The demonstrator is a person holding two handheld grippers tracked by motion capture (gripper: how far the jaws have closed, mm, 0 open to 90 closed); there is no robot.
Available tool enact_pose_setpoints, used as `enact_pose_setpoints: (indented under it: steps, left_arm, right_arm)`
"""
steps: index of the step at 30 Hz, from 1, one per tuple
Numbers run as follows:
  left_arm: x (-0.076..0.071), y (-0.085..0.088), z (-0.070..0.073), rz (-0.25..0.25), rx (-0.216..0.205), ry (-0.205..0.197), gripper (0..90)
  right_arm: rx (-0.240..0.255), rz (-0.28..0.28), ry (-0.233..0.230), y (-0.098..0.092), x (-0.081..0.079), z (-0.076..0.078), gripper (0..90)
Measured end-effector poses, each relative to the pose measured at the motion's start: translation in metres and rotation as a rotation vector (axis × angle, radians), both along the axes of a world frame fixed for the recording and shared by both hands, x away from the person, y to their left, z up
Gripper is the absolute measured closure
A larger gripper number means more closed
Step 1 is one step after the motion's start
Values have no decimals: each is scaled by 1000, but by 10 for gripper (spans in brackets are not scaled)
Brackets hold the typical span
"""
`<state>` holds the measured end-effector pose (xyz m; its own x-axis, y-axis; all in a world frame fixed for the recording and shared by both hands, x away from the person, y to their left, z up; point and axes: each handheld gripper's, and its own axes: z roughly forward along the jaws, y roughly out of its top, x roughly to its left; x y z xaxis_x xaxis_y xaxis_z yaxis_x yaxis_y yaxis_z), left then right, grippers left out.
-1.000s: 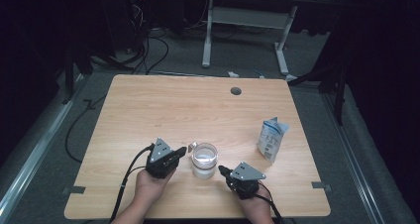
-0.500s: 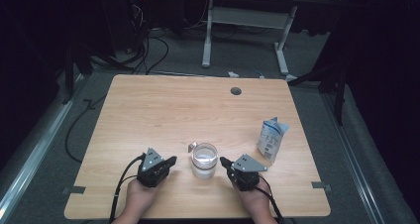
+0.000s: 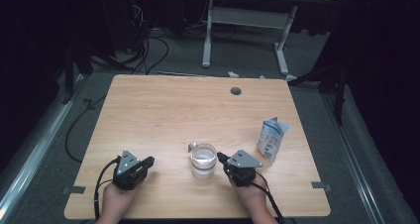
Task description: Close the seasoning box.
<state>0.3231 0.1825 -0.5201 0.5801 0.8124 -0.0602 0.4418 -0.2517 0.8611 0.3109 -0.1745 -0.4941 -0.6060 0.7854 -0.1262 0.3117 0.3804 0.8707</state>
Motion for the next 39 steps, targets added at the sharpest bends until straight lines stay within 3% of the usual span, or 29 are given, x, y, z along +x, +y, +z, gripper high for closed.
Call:
enact_pose_setpoints:
  steps: [9, 23, 30, 34, 39]
  left_arm:
    - [-1, 12, -1, 33, -28, -1, 827]
    - [-1, 16, -1, 44, -39, -2, 815]
    - [-1, 17, -2, 47, -34, -3, 802]
    - [-1, 20, -2, 57, -26, -13, 755]
    - [1, 28, -2, 88, -11, -19, 599]
  right_arm:
    - [-3, 30, -14, 8, -17, -2, 900]
    - [12, 101, -20, 29, -28, -3, 900]
    - [17, 107, -16, 30, -29, -3, 900]
    - [4, 74, -24, 16, -26, -2, 886]
    - [2, -23, 16, -23, -14, -9, 797]
